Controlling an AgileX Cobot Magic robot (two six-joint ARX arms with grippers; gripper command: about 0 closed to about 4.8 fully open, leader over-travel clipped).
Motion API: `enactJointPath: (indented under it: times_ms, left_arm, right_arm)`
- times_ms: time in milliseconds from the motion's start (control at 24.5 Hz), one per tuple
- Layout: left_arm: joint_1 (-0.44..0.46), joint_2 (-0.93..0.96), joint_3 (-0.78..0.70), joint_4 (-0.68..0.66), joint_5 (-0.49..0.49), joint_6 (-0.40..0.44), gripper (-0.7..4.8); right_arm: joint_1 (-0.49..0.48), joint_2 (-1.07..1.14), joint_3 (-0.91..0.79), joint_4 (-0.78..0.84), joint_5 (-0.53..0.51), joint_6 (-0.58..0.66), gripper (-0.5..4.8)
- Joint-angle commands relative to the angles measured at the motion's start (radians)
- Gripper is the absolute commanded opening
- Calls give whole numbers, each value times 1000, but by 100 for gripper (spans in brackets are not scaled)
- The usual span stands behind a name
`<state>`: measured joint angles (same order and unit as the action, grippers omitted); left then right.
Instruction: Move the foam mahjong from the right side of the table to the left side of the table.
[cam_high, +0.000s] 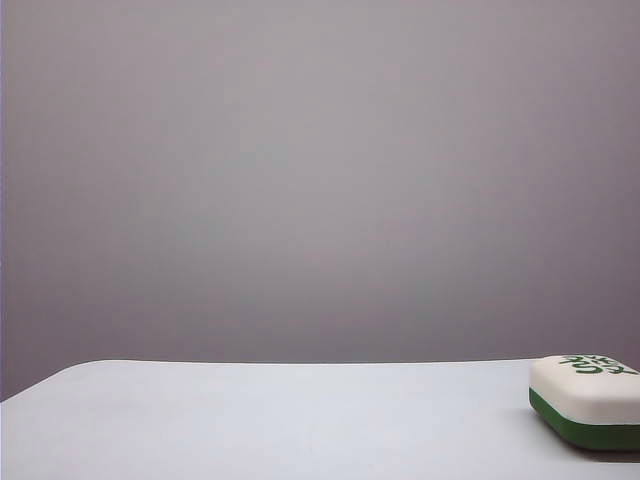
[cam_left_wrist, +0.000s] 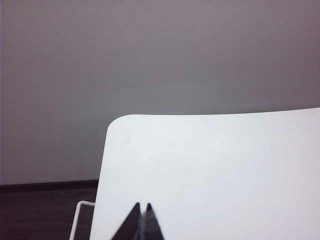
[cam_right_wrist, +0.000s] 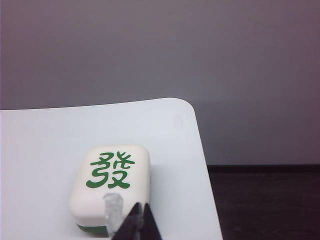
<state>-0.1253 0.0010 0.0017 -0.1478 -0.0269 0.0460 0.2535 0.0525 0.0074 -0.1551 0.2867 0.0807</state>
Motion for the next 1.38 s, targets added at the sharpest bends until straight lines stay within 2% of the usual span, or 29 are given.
enactJointPath:
  times_ms: [41,244,367,448,570,733,896,1059,1141,1181,1304,1385]
  left_arm:
    - [1,0,5,15,1,-21,-3]
    - [1,0,5,14,1,-21,-4]
    - [1,0,18,17,14,-79,-4]
    - [1,0,47,37,20,-130,-4]
    - [1,1,126,60,11,-134,-4]
    - [2,27,234,57,-58,-137,-4]
    - [2,172,368,46,-37,-131,-5]
    - [1,375,519,6,-31,0,-5]
    - [1,480,621,-64,39,95,-5]
    - [1,550,696,-131,77,145,-5]
    - [1,669,832,-254,185,198,-5]
    - [1,748,926,-338,264,228,-5]
  right_arm:
    - [0,0,-6,2,-1,-2,-5]
    - [0,0,-6,3,-2,-1,-5]
    - [0,0,-6,4,-1,36,-5]
    - [0,0,-6,6,-1,124,-5]
    - [0,0,-3,28,-1,163,-5]
    - [0,2,20,84,7,180,-5]
    - [-1,66,105,85,57,180,-5]
    - [-18,200,193,133,88,176,-5]
    - [-39,285,240,156,67,151,-5]
    - [-58,344,274,161,33,128,-5]
    - [-115,466,339,166,-50,128,-5]
    - [-188,568,392,179,-142,128,-5]
